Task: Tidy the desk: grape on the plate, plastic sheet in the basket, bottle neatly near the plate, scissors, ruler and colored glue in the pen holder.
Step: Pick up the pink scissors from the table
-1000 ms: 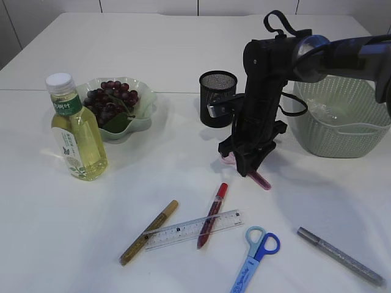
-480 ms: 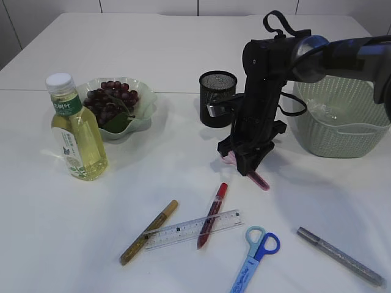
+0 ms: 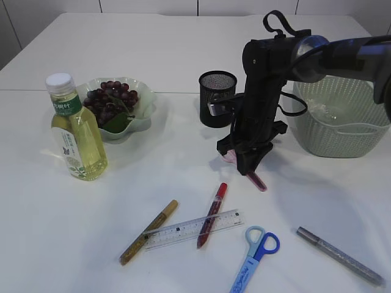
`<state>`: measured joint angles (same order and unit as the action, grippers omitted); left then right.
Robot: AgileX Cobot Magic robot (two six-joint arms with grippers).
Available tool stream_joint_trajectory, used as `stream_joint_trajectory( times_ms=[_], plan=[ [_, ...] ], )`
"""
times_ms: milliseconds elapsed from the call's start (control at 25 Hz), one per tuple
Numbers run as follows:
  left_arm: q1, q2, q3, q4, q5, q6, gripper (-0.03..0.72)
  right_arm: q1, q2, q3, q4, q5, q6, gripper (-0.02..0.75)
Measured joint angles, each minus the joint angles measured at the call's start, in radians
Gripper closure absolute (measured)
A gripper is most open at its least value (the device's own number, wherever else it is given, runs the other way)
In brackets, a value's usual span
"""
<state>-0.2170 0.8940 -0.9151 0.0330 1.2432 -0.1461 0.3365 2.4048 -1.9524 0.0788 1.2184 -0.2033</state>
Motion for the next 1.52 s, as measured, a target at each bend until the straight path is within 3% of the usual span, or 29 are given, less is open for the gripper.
stream_joint_trajectory(
  times_ms=[440, 760, 1160, 1360, 1520],
  plan=[
    [0.000, 0.000, 0.000, 0.000, 0.000, 0.000, 0.202, 0.000, -0.009, 0.008, 0.014, 0.000, 0.072, 0.589],
    [0.000, 0.000, 0.000, -0.007, 0.000, 0.000, 0.204, 0.000, -0.088, 0.144, 0.008, -0.002, 0.084, 0.589],
    [0.000, 0.000, 0.000, -0.008, 0.000, 0.000, 0.230, 0.000, -0.167, 0.172, 0.010, -0.011, 0.086, 0.591],
    [0.000, 0.000, 0.000, -0.008, 0.000, 0.000, 0.233, 0.000, -0.235, 0.280, 0.012, -0.147, 0.086, 0.591],
    [0.000, 0.000, 0.000, -0.008, 0.000, 0.000, 0.237, 0.000, -0.316, 0.425, 0.013, -0.349, 0.086, 0.591]
  ],
)
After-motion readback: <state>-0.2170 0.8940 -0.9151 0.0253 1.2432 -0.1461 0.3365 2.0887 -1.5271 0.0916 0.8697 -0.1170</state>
